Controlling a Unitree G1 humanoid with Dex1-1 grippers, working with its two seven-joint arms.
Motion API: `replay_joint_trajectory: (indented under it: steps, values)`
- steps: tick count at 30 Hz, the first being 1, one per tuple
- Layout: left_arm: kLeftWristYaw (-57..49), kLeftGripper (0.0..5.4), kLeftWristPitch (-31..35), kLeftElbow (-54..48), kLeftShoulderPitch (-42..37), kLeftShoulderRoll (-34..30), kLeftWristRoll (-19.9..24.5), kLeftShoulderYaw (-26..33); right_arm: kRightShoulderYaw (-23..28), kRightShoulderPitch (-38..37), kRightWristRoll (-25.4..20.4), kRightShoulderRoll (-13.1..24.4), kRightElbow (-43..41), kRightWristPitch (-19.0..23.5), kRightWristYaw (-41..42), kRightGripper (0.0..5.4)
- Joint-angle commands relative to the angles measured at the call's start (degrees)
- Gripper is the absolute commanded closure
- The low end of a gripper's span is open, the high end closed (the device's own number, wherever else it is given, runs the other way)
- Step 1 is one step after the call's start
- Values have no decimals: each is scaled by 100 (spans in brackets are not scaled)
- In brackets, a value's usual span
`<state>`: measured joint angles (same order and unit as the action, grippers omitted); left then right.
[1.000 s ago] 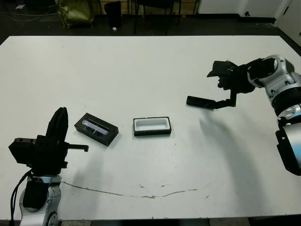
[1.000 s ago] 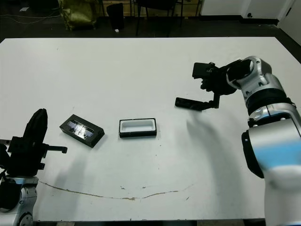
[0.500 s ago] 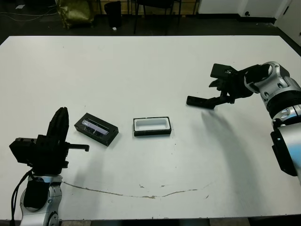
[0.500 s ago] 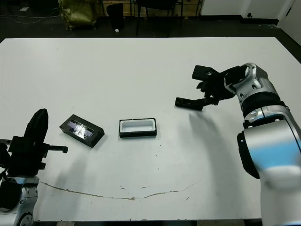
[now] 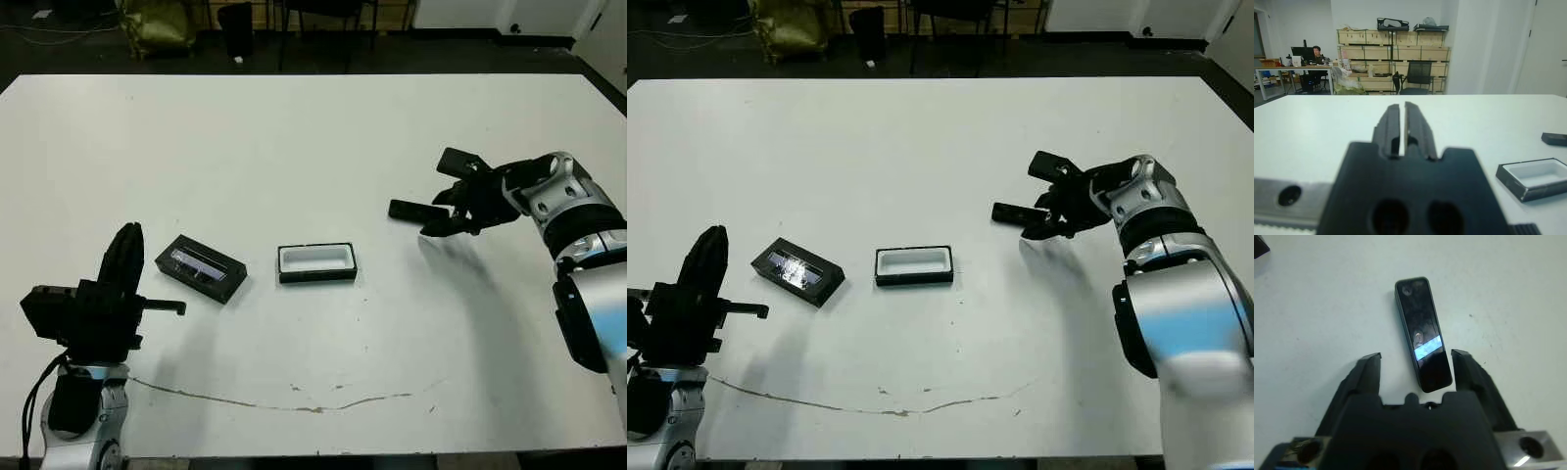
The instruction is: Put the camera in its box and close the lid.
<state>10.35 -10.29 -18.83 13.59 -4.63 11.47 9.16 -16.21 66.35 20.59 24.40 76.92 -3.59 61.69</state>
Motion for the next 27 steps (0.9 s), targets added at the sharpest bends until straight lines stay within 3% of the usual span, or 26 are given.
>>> replay_joint_trajectory:
  steps: [1,13,27]
  values:
    - [12,540,55,78,73,-47,3,-4,77,-92,-34,-20,20,-4,18,254]
    - [12,540,49,67,68,-47,-32,-8,285,-83,-116,-33,34,360,-88,1]
    - [10,540,218,-47,95,-74,-7,10,444,-316,-186,-175,83,627,-380,13]
